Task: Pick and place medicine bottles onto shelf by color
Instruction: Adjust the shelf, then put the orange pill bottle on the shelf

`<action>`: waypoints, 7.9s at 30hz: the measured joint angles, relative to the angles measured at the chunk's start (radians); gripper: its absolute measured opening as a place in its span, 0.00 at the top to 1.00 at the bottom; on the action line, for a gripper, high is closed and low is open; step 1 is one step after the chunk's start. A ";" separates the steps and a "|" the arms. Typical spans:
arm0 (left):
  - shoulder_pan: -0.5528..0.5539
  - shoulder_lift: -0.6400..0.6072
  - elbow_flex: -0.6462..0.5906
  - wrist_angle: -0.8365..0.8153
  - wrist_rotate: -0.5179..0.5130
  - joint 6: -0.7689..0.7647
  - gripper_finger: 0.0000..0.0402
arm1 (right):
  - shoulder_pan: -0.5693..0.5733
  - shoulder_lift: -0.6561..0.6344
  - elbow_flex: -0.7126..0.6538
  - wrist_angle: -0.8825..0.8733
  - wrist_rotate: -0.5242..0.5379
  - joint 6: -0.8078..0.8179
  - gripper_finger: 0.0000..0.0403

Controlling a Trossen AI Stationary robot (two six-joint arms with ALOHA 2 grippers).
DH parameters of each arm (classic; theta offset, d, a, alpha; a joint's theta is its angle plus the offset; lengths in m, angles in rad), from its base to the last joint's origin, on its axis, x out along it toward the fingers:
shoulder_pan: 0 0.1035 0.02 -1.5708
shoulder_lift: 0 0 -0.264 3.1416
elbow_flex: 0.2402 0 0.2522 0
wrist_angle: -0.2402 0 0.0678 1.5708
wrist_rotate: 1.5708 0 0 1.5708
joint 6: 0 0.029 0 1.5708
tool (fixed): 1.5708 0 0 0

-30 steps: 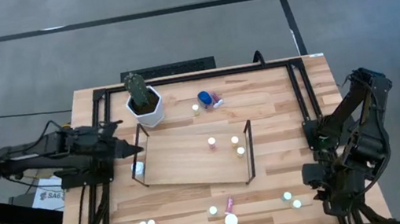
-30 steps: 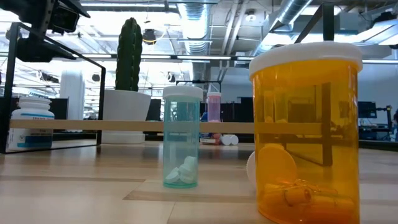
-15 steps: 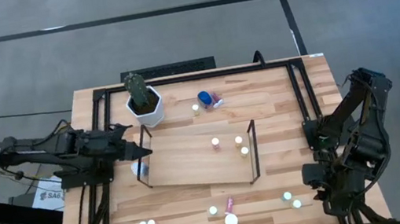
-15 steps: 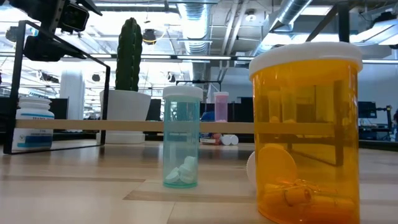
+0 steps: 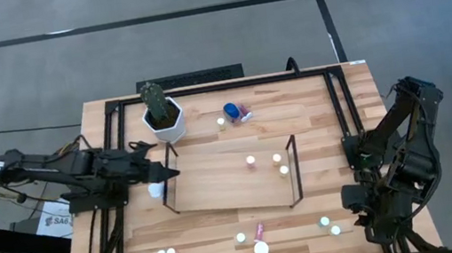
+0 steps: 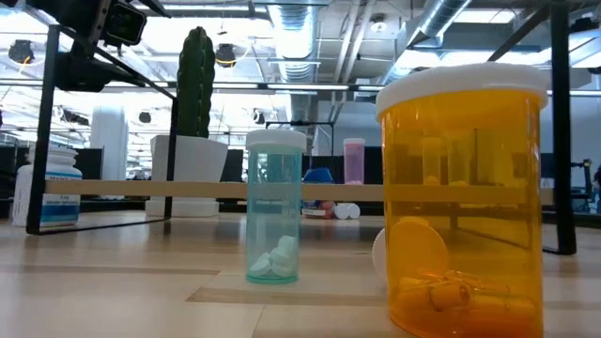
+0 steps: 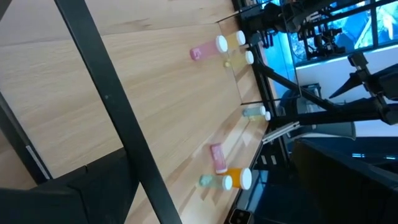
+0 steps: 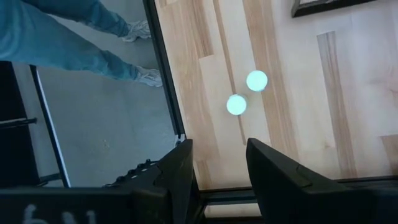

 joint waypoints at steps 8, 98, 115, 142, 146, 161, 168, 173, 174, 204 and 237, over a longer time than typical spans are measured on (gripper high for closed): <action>-0.002 0.024 0.000 0.048 -0.009 0.006 0.02 | 0.000 0.000 0.000 0.000 0.000 0.000 0.57; -0.022 0.203 0.001 0.979 -0.012 0.645 0.02 | -0.342 0.046 0.000 0.567 -0.195 -0.005 0.62; -0.022 0.203 0.001 1.100 0.099 0.578 0.02 | -0.188 0.227 0.000 0.215 -0.222 0.482 0.59; -0.022 0.196 0.008 1.107 0.008 0.631 0.02 | -0.136 0.434 0.000 -0.005 -0.217 0.350 0.44; -0.022 0.196 0.008 1.108 -0.060 0.638 0.02 | -0.115 0.437 -0.024 0.010 -0.213 0.354 0.44; -0.022 0.196 0.009 1.109 -0.141 0.638 0.02 | -0.082 0.438 -0.138 0.131 -0.208 0.358 0.44; -0.022 0.196 0.009 1.109 -0.146 0.645 0.02 | -0.092 0.438 -0.187 0.206 -0.180 0.357 0.44; -0.022 0.196 0.009 1.108 -0.146 0.645 0.02 | -0.098 0.437 -0.202 0.227 -0.148 0.357 0.44; -0.022 0.196 0.009 1.108 -0.145 0.645 0.02 | -0.098 0.437 -0.203 0.227 -0.142 0.357 0.44; -0.022 0.196 0.009 1.108 -0.139 0.602 0.02 | -0.116 0.419 -0.009 0.005 -0.213 0.260 0.67; -0.022 0.196 0.009 1.108 0.176 0.520 0.02 | -0.633 0.419 0.500 -0.171 -0.223 -0.140 0.66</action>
